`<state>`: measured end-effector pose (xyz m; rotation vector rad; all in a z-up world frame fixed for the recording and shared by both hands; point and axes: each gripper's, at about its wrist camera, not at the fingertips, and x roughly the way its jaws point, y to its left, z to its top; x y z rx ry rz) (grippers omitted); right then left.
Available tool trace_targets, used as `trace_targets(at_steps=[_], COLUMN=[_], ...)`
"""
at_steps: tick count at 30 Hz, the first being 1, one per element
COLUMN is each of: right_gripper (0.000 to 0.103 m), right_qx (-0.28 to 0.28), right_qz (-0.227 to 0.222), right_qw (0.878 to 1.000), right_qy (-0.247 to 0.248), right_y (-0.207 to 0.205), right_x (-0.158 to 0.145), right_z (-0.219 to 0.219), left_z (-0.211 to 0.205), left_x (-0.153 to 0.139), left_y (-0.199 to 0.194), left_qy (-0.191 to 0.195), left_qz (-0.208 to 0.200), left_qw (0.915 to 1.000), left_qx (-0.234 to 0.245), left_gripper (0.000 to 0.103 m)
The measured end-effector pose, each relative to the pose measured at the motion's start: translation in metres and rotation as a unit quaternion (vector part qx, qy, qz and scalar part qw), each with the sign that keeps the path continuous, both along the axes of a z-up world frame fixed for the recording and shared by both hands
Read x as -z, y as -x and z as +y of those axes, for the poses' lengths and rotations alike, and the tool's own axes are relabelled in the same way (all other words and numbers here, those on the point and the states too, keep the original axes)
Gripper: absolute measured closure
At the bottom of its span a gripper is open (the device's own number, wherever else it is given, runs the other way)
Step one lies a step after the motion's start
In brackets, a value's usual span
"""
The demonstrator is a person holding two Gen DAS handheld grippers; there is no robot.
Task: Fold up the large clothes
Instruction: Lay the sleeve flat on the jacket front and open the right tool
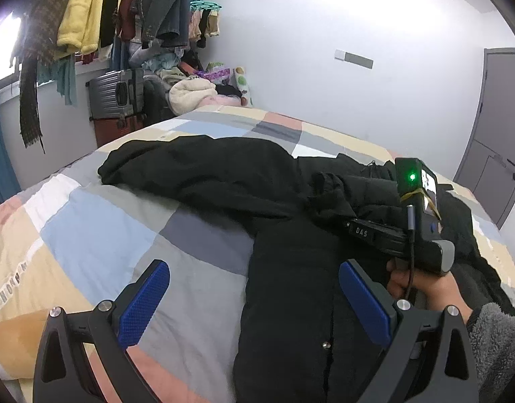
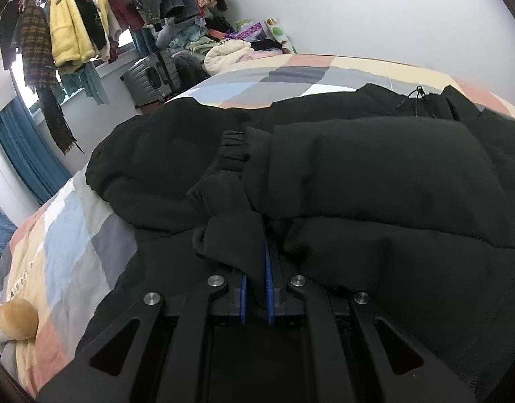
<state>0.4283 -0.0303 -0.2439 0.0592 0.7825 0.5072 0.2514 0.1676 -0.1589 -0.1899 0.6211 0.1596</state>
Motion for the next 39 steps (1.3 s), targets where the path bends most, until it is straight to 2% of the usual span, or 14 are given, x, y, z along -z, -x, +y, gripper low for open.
trace_targets(at_steps=[7, 10, 16, 20, 22, 23, 24, 31, 33, 39], right_gripper=[0.089, 0.087, 0.078, 0.061, 0.046, 0.027, 0.02, 0.02, 0.02, 0.02], right_qx=[-0.007, -0.012, -0.022, -0.029, -0.035, -0.036, -0.035, -0.025, -0.004, 0.06], right_qz=[0.008, 0.017, 0.024, 0.023, 0.017, 0.014, 0.01, -0.018, -0.025, -0.056], right_qw=[0.999, 0.999, 0.998, 0.994, 0.993, 0.994, 0.995, 0.998, 0.998, 0.995], right_qy=[0.036, 0.027, 0.049, 0.099, 0.107, 0.101, 0.095, 0.061, 0.06, 0.063], right_y=[0.013, 0.024, 0.046, 0.054, 0.059, 0.061, 0.063, 0.091, 0.104, 0.16], right_x=[-0.013, -0.018, -0.027, -0.024, -0.025, -0.027, -0.03, -0.059, -0.07, -0.1], right_z=[0.011, 0.006, -0.001, 0.007, 0.01, 0.01, 0.01, -0.019, -0.043, -0.118], left_z=[-0.002, -0.003, 0.003, 0.003, 0.001, 0.001, 0.0, -0.005, -0.008, -0.027], left_x=[0.005, -0.001, -0.009, -0.015, -0.018, -0.018, -0.018, -0.011, -0.01, -0.016], left_y=[-0.009, -0.004, 0.008, 0.016, 0.018, 0.02, 0.02, 0.024, 0.028, 0.045], left_qy=[-0.003, -0.007, 0.01, 0.015, 0.012, 0.011, 0.011, 0.011, 0.023, 0.027], left_qz=[0.007, -0.005, -0.014, -0.02, -0.025, -0.026, -0.028, -0.012, -0.014, -0.028], left_qw=[1.0, 0.9999, 0.9998, 0.9996, 0.9996, 0.9996, 0.9996, 0.9999, 0.9996, 0.9985], left_qx=[-0.004, -0.008, -0.011, -0.011, -0.007, -0.005, -0.004, -0.002, 0.007, 0.04], left_gripper=[0.001, 0.001, 0.001, 0.001, 0.001, 0.001, 0.001, 0.001, 0.001, 0.001])
